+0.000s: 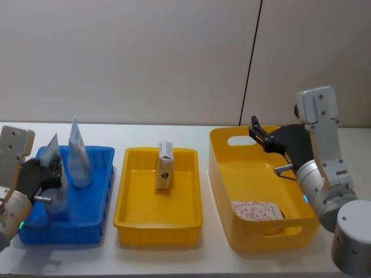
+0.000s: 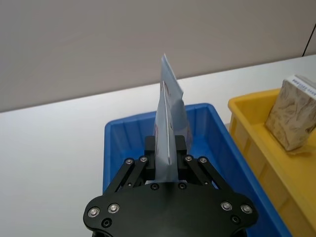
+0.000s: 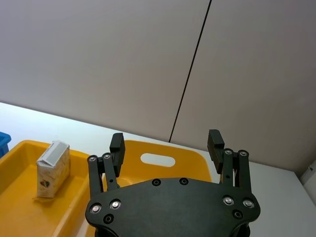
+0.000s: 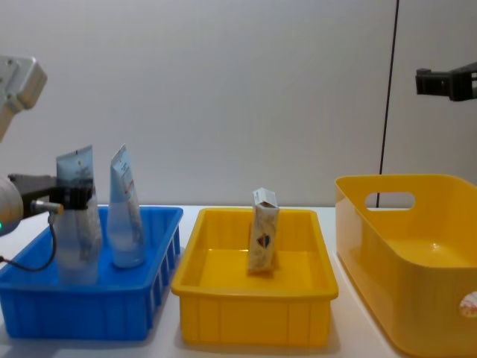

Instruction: Bimanual collaborative sorting of washing and personal care products

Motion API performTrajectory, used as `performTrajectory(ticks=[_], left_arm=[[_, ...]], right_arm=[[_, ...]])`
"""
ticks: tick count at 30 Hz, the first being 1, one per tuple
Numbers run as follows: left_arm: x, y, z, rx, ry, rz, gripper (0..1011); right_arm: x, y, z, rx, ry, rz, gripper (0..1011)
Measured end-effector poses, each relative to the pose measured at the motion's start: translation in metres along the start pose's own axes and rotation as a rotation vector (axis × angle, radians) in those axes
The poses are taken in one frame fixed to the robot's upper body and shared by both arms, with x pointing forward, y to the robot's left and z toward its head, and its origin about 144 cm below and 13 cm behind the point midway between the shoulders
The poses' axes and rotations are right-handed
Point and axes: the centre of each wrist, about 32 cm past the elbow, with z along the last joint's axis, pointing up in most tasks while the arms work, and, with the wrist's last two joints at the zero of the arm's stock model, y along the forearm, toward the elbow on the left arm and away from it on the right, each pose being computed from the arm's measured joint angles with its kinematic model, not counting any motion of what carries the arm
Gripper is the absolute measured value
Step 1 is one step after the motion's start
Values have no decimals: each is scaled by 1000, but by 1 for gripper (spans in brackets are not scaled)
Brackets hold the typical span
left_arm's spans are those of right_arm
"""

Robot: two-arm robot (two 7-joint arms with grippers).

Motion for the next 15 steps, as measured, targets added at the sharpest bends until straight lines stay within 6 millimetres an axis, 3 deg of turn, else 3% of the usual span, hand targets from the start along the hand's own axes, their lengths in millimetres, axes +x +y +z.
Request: performTrajectory(ticks=[15], left_arm=[[-2, 9, 25, -122, -31, -28, 206]], right_arm=[[0, 0, 0, 0, 0, 0, 1004]])
